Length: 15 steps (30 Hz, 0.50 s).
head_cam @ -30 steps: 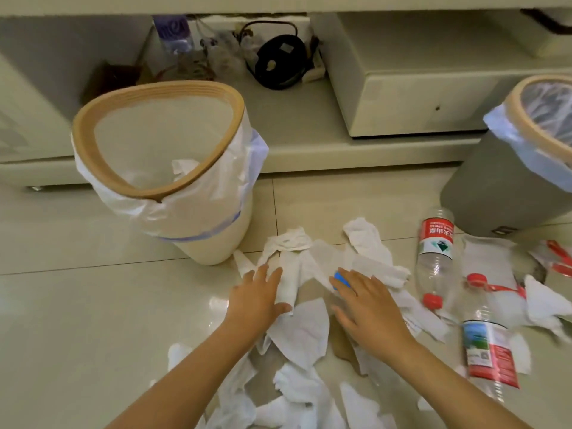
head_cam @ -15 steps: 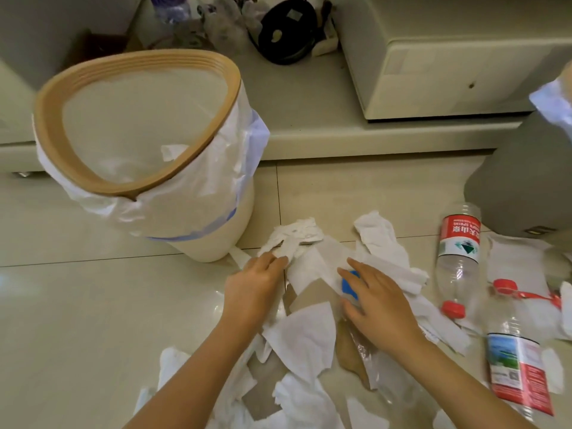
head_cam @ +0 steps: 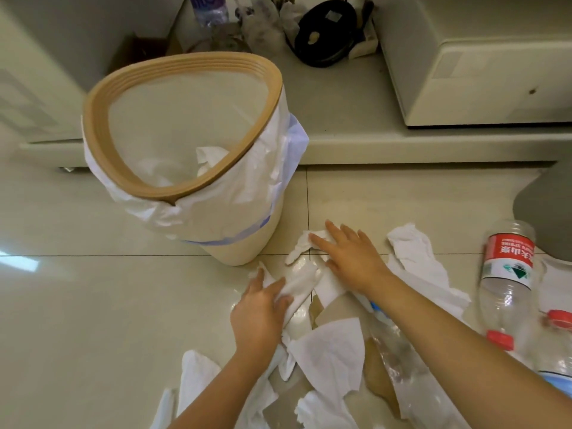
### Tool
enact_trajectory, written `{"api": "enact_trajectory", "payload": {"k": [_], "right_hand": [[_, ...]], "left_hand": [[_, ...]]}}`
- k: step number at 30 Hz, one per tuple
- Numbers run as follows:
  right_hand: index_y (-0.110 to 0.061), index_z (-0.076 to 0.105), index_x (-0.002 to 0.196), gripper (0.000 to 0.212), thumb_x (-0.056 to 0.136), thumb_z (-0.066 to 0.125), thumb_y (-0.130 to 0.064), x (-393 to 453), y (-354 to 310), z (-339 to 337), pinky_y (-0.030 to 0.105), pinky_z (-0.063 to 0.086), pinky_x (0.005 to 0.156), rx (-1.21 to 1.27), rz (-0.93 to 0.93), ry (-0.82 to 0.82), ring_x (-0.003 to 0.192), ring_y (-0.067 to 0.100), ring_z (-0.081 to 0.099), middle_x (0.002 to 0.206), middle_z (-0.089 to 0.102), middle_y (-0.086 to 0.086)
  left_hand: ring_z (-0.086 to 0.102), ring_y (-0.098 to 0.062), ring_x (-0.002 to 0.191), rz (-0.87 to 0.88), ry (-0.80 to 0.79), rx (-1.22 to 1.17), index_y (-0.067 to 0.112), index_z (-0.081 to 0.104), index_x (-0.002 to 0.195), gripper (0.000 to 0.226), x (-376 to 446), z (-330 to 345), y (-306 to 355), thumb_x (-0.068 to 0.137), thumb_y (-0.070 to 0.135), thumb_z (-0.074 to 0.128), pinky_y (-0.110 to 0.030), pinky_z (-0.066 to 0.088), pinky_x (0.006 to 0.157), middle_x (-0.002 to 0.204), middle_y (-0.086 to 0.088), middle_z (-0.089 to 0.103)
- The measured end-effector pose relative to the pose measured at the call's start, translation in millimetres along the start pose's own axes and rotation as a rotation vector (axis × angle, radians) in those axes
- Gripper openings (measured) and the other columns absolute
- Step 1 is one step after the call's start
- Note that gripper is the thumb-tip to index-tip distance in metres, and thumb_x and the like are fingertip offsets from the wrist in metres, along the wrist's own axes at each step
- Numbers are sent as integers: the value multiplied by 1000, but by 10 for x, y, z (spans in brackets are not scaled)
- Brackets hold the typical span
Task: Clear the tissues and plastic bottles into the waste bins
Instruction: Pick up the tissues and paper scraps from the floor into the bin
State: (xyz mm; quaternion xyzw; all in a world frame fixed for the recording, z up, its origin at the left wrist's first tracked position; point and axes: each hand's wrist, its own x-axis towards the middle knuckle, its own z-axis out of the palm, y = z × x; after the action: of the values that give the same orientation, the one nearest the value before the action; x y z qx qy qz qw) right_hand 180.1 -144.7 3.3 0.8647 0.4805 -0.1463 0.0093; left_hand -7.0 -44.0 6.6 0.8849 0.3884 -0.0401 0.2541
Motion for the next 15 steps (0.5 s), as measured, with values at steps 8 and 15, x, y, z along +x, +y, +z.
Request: {"api": "enact_trajectory", "payload": {"k": [8,15], "right_hand": [[-34,44,136,43,93,48,-32,117,36,-11,36,46,80,43,-63,13,117,29,43,141,42,3],[-44,33,141,64,84,63,-40,-121,251,-114,40,26,107,18,-149,-173,138,19,26,157,18,-10]], "left_hand": [[66,-18,75,181,123,-45,34,74,98,32,-13,5,-42,74,13,74,-23,40,53,98,12,70],[64,-15,66,228,139,-8,34,73,93,30,44,12,-105,71,13,76,-24,44,45,90,14,69]]}}
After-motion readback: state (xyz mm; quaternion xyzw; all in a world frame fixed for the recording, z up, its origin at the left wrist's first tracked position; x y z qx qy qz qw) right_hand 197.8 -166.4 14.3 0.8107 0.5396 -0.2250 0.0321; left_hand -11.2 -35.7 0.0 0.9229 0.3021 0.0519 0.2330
